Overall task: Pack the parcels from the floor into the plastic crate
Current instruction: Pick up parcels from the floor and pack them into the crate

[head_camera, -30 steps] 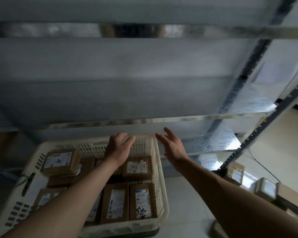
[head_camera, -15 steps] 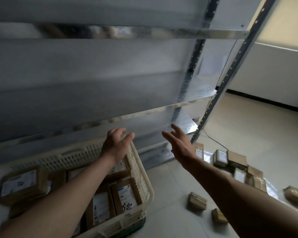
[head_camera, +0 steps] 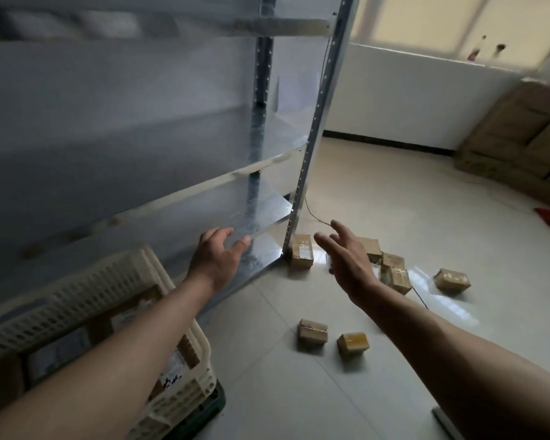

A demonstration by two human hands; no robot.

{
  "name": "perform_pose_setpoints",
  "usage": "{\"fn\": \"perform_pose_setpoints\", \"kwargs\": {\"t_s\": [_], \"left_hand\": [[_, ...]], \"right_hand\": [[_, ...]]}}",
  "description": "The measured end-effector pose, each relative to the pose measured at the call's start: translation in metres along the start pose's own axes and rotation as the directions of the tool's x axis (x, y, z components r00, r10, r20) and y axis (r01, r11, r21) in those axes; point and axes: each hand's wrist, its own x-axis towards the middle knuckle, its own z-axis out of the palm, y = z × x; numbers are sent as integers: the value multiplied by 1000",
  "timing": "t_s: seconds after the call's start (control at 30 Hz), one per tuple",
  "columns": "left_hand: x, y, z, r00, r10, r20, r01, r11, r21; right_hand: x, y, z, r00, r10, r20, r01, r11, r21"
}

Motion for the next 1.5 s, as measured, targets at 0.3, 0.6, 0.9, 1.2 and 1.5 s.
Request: {"fn": "perform_pose_setpoints", "kwargs": {"t_s": [0.3,0.6,0.9,1.2,1.5], "left_hand": [[9,101,149,984,100,149,-116,988,101],[7,202,298,950,173,259,-210,970,123],[17,264,424,881,202,429,-280,952,126],[66,301,572,756,177,630,-299,950,92],[95,335,693,613,170,772,-374,923,93]], "right_hand": [[13,73,-165,985,90,-149,-80,994,76],[24,141,-329,945,188,-270,-156,979,134],[35,213,-438,870,299,-393,-230,949,214],[66,288,-514,721,472,-508,-362,881,305],[93,346,-568,554,609,-567,-435,793,427]]}}
